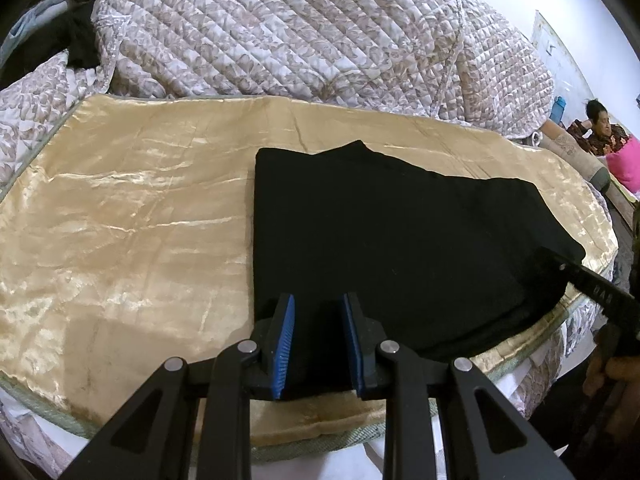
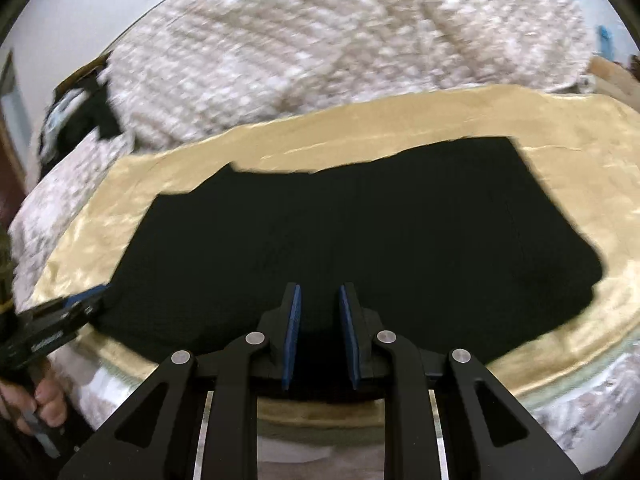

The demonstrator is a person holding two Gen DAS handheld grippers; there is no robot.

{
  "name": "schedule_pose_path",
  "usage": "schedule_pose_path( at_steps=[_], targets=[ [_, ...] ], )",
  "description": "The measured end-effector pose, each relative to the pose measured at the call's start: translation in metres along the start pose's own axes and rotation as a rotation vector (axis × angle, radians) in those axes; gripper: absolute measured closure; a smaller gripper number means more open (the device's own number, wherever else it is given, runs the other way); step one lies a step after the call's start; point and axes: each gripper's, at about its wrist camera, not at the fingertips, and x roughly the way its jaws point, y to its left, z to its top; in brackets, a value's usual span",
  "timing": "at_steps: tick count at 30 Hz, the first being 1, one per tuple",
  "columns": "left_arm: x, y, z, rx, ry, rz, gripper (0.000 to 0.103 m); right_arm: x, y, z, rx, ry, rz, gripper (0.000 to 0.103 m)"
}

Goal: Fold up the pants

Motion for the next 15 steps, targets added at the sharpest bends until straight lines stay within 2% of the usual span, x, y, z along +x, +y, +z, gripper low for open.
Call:
schedule_pose_path(
  at_steps=[3, 5, 8, 15],
  targets=[
    [0.001, 0.003, 0.004, 0.010, 0.001, 0.032, 0.076, -0.005, -0.018, 0.004, 0.072, -0.015, -0.017, 0.081],
    [0.000, 0.011, 0.007, -0.009, -0.011, 0.053, 0.076, -0.013, -0.027, 0.008, 0.100, -0.044, -0.089, 0.064],
    [0.002, 0.024, 0.010, -0.060, -0.005, 0.059, 0.076, -0.031, -0.048, 0.011, 0.205, -0.110, -0.104, 0.051],
    [0.002, 0.022, 0.009, -0.050, -0.004, 0.045, 0.076, -0.052, -0.090, 0.007, 0.379, -0.179, -0.202, 0.049]
  ],
)
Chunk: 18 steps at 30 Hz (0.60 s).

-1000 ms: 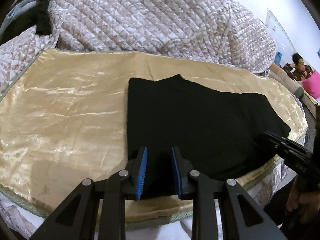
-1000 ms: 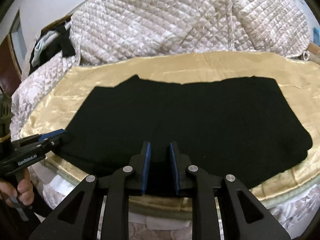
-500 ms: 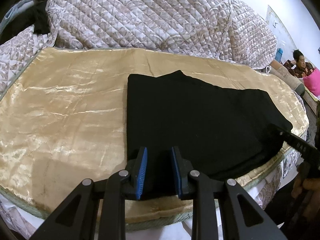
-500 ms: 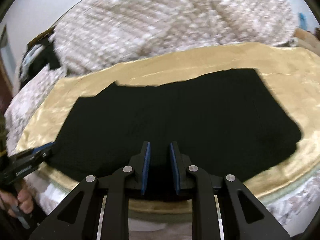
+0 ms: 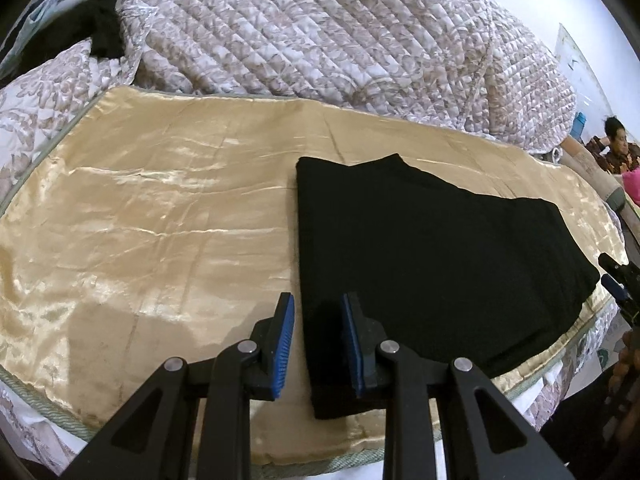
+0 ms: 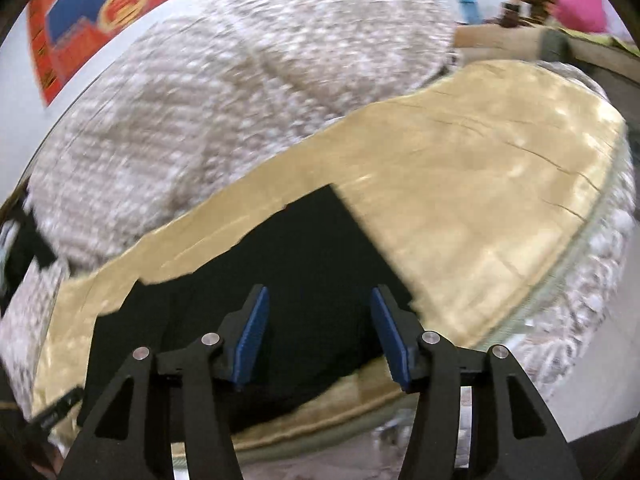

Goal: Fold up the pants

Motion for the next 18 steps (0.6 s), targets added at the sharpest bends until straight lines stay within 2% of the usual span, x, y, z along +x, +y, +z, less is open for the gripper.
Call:
schedule_pose_path(
  at_steps=[3, 6, 11, 14, 18],
  targets=[
    [0.000, -0.001, 0.000, 0.002, -0.001, -0.001, 0.076, 0.006, -0.015, 0.005, 0.072, 0.008, -0.010, 0.049],
    [0.000, -0.001, -0.001, -0.002, 0.000, 0.000, 0.076, 0.015, -0.028, -0.001, 0.154, 0.063, 0.008, 0.046],
    [0.002, -0.003, -0.003, 0.007, 0.004, -0.002, 0.076, 0.015, -0.021, -0.015, 0.171, 0.107, 0.032, 0.044],
    [0.003, -0.004, -0.005, 0.010, 0.009, -0.004, 0.076, 0.022, -0.018, -0.018, 0.204, 0.149, 0.097, 0.044],
    [0.005, -0.004, -0.005, 0.010, 0.012, -0.003, 0.076, 0.027, -0.021, -0.008, 0.238, 0.123, 0.116, 0.044]
  ],
)
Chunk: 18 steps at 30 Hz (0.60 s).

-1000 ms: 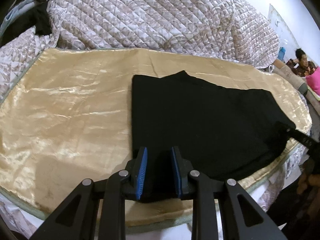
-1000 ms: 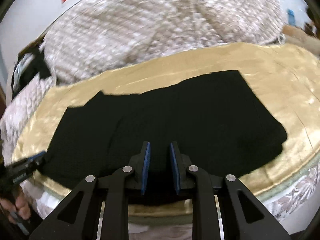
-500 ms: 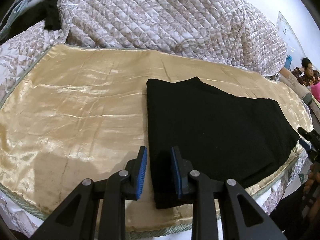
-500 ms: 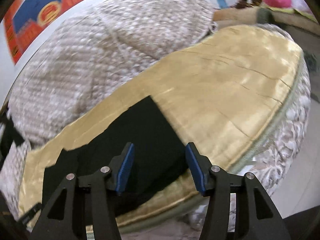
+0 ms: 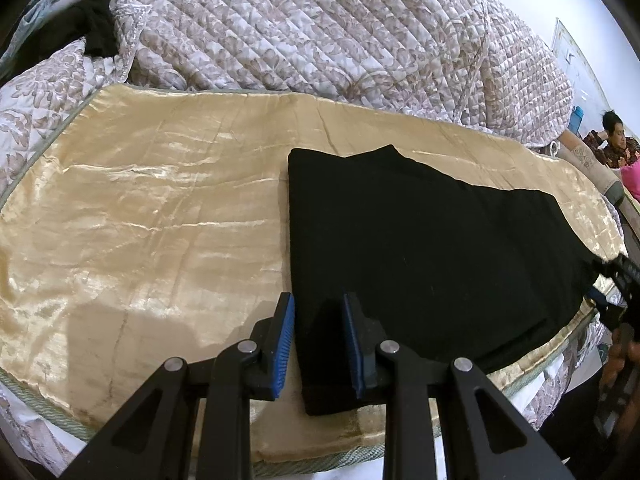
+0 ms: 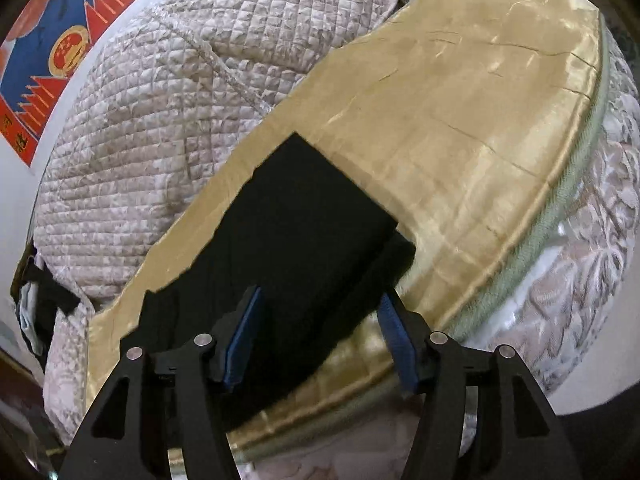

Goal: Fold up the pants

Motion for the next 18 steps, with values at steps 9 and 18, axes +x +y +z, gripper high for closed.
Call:
schedule_pose_path(
  at_steps=[9, 18],
  targets=[
    [0.002, 0.000, 0.000, -0.005, 0.005, -0.001, 0.074, 0.028, 0.006, 0.025, -0.018, 0.012, -0.017, 0.074],
    [0.002, -0.001, 0.002, 0.004, 0.012, 0.018, 0.074, 0.015, 0.040, 0.038, -0.097, -0.004, 0.048, 0.081]
  ],
)
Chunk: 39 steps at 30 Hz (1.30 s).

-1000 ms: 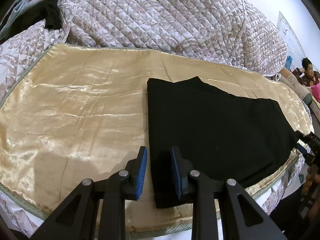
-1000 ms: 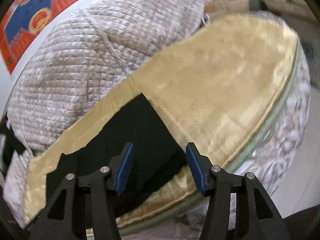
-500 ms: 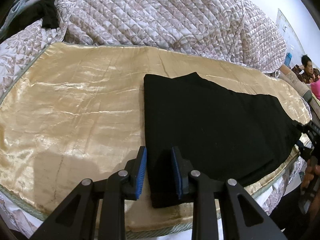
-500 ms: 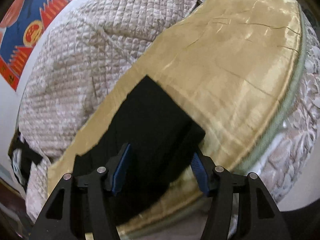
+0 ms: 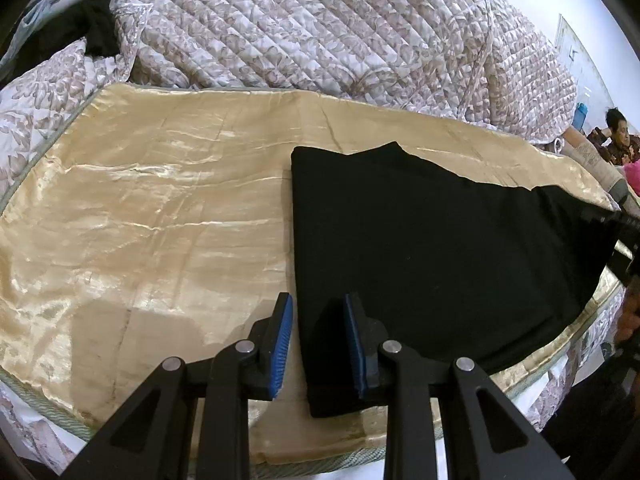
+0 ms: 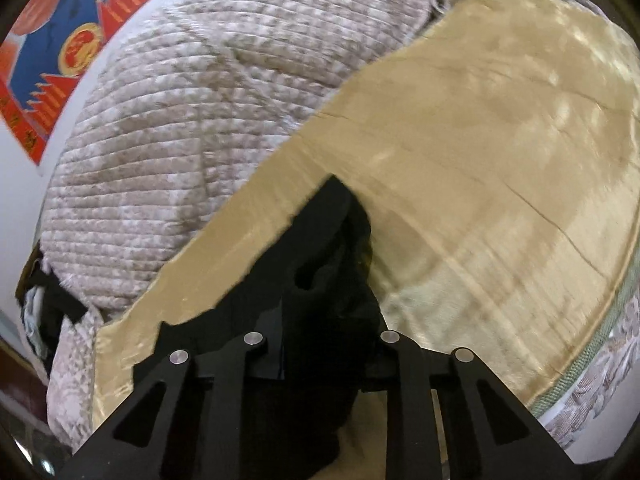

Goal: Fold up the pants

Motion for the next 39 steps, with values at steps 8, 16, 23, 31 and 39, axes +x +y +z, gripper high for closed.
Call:
schedule_pose_path(
  at_steps=[8, 16, 23, 31, 39],
  targets=[
    [-0.002, 0.008, 0.003, -0.027, 0.001, 0.016, 0.074, -0.009, 0.058, 0.005, -0.134, 0.009, 0.085, 0.081],
    [-0.006, 0.021, 0.004, -0.069, -0.010, 0.041, 0.074, -0.006, 0.142, -0.012, -0.330, 0.062, 0.211, 0.081],
    [-0.012, 0.052, 0.005, -0.165, -0.021, 0.084, 0.074, 0.029, 0.200, -0.077, -0.501, 0.200, 0.299, 0.081],
    [-0.014, 0.062, 0.002, -0.191, -0.016, 0.085, 0.074, 0.072, 0.204, -0.139, -0.610, 0.353, 0.272, 0.081],
    [-0.020, 0.069, 0.005, -0.221, -0.039, 0.084, 0.074, 0.049, 0.232, -0.148, -0.697, 0.301, 0.311, 0.081]
  ],
)
